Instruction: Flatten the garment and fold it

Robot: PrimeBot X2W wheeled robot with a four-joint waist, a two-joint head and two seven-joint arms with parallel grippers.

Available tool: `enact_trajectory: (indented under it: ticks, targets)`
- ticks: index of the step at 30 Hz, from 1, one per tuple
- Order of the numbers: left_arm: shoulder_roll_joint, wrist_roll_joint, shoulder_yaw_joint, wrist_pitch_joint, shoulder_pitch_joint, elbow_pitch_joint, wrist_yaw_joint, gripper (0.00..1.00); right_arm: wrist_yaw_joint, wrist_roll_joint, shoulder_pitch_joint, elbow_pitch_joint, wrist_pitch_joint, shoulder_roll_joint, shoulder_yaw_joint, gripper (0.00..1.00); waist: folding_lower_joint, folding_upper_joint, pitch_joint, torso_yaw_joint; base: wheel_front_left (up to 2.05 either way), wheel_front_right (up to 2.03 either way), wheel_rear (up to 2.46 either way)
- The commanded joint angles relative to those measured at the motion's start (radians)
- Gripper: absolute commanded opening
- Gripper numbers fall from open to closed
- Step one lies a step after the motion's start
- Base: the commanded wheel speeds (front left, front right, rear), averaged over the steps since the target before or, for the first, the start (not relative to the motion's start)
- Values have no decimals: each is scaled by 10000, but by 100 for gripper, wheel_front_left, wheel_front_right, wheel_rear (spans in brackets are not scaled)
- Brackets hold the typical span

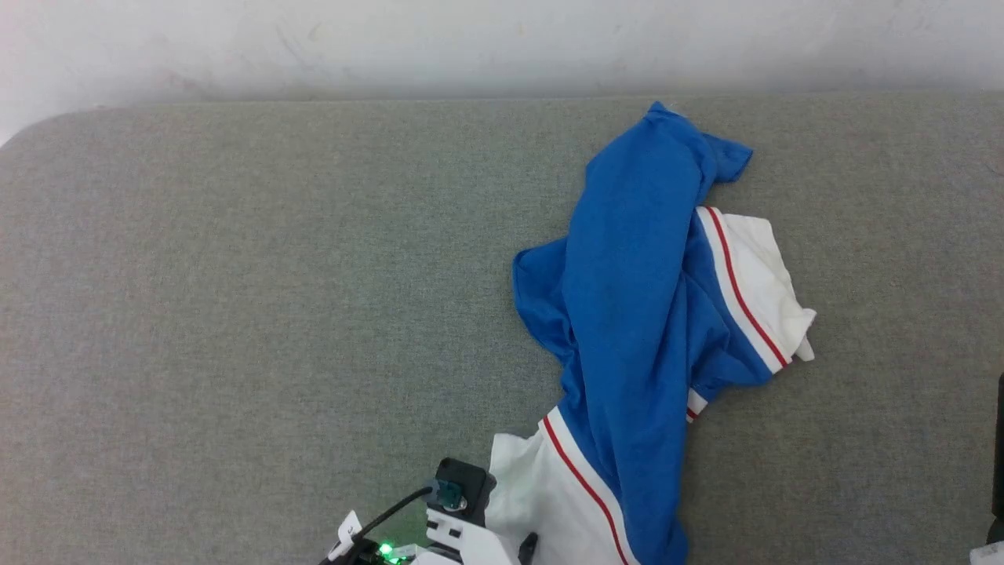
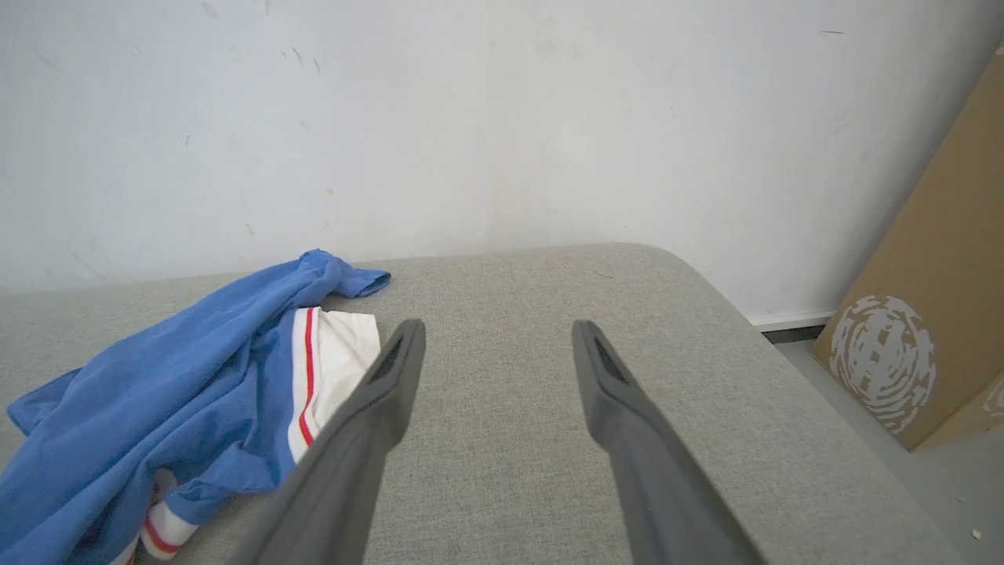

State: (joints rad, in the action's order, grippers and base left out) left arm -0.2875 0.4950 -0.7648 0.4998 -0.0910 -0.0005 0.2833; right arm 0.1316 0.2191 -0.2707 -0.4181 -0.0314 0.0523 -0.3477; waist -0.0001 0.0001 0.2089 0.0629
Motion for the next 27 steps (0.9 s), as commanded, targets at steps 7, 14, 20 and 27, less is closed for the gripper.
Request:
enact_trajectory:
  ticks: [7, 14, 20, 27]
  targets:
    - [658, 653, -3, -269, -20, 1235, -364, 0, -9, -98, 199, -82, -130, -20, -94, 100, 1, -1, -61, -27, 0, 0, 0]
    - [811, 1045, 1270, -1669, -189, 622, 35, 0, -9, -88, 206, -34, -181, -20, -172, 100, 1, -1, -373, 135, 0, 0, 0]
    - [339, 1399, 2902, -2552, -58, -1211, 666, 0, -9, -51, 143, 31, -171, -20, -131, 100, 1, -1, -542, 291, 0, 0, 0]
    - [-734, 1870, 5169, -2890, 1784, -3118, 1941, 0, -9, 19, 3, 87, -187, -20, -164, 100, 1, -1, -568, 383, 0, 0, 0]
